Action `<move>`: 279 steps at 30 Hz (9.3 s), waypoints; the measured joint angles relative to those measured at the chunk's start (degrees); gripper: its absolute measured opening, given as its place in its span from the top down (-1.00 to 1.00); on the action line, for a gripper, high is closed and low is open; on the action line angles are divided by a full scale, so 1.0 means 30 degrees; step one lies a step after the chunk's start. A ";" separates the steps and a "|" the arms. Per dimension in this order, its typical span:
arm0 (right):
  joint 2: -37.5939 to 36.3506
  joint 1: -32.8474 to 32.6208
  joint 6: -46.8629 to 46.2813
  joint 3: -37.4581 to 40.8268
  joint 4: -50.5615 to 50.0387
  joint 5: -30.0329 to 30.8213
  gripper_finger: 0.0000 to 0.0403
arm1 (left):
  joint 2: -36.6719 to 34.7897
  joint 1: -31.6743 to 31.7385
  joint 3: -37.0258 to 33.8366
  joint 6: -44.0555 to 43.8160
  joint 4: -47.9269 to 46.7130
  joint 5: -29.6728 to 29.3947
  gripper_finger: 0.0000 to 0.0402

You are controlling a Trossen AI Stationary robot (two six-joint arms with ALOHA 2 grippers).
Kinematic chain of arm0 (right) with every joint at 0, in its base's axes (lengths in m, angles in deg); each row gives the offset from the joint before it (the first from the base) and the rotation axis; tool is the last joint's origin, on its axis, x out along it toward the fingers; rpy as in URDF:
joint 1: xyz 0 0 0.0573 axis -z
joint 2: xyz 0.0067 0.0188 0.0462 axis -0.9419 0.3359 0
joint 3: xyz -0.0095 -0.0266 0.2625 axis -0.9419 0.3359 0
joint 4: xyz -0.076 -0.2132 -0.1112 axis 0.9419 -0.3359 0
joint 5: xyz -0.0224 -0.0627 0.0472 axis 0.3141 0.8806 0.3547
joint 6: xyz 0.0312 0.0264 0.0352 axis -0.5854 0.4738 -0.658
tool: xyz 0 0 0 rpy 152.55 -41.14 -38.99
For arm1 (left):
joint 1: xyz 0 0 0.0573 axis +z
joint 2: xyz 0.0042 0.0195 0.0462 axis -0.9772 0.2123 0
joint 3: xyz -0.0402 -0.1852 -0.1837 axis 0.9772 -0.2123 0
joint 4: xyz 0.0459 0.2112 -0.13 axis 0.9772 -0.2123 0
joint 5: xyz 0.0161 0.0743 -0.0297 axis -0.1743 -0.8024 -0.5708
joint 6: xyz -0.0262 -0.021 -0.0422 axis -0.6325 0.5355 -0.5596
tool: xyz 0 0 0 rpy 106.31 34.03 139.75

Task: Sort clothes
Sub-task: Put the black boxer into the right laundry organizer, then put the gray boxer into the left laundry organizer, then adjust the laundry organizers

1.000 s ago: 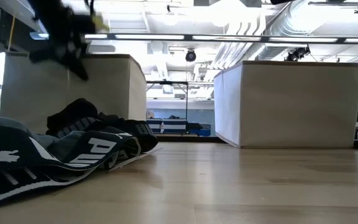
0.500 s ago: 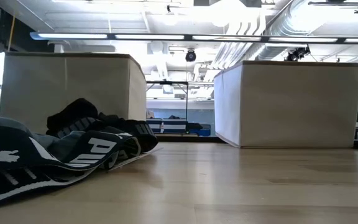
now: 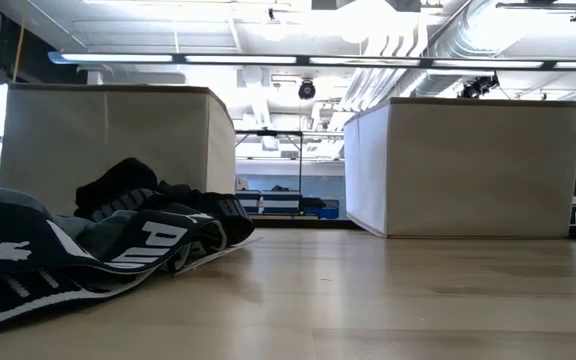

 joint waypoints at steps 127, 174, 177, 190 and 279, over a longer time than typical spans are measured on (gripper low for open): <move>-0.9245 3.1607 0.6058 0.3423 -0.7380 -1.1952 -0.11 | -0.2227 0.3759 -0.9362 0.5792 1.8844 0.2531 0.08; -1.1576 2.2168 0.6392 -0.0474 -0.1594 -1.1752 -0.09 | 0.4685 0.2290 -1.2081 -0.1232 1.7832 0.4008 0.78; -1.2283 1.8615 0.6820 0.1819 0.1998 -1.1377 -0.09 | 0.4479 0.2810 -1.1538 0.0503 1.8025 0.4058 0.94; -0.9561 0.9382 0.7042 1.4905 2.4759 -0.9849 -0.09 | -0.0776 0.2469 -0.0864 1.3939 1.3166 -0.6274 0.99; -0.3224 0.6980 1.4624 0.7529 2.0658 -0.3658 -0.09 | -1.2957 1.9796 -0.3861 0.8442 0.7189 1.1461 0.44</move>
